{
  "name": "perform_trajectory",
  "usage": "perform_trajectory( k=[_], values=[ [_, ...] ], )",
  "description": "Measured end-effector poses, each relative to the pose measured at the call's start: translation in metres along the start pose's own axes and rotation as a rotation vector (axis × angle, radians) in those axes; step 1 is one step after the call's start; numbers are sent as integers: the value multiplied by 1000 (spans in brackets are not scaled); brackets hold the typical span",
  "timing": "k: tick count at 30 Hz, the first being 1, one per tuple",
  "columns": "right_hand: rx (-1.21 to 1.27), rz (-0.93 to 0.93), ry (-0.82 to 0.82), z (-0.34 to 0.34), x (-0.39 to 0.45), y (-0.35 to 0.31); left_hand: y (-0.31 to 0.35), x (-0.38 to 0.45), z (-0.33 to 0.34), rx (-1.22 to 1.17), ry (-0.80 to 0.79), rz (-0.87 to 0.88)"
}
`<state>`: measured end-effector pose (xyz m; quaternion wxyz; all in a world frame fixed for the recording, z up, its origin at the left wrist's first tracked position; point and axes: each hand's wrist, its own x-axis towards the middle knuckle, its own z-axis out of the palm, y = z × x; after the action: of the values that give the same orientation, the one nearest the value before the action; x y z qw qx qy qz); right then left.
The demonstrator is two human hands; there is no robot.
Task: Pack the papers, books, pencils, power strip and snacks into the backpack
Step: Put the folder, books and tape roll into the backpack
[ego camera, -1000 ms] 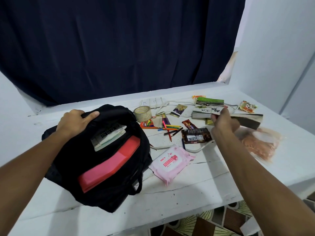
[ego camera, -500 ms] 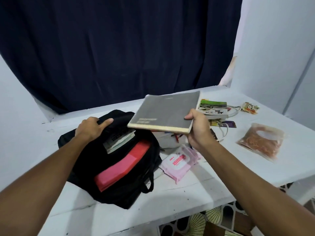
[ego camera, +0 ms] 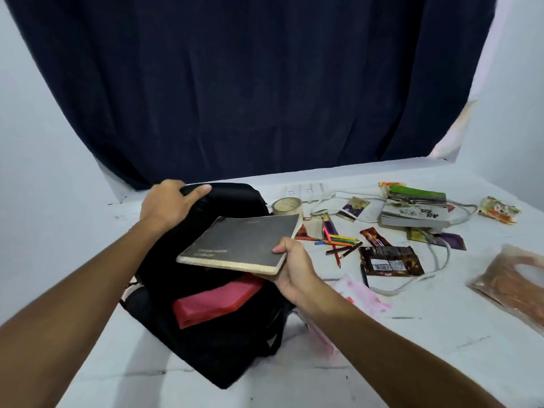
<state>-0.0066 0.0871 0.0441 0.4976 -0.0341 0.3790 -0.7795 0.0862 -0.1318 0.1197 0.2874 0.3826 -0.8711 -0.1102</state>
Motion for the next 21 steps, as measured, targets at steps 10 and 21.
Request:
perform_trajectory(
  k=[10,21],
  values=[
    [-149,249,66,71,113,29,25,20,-17,71,107,4],
    [-276,445,-4,57,146,20,25,22,-14,74,137,-25]
  ],
)
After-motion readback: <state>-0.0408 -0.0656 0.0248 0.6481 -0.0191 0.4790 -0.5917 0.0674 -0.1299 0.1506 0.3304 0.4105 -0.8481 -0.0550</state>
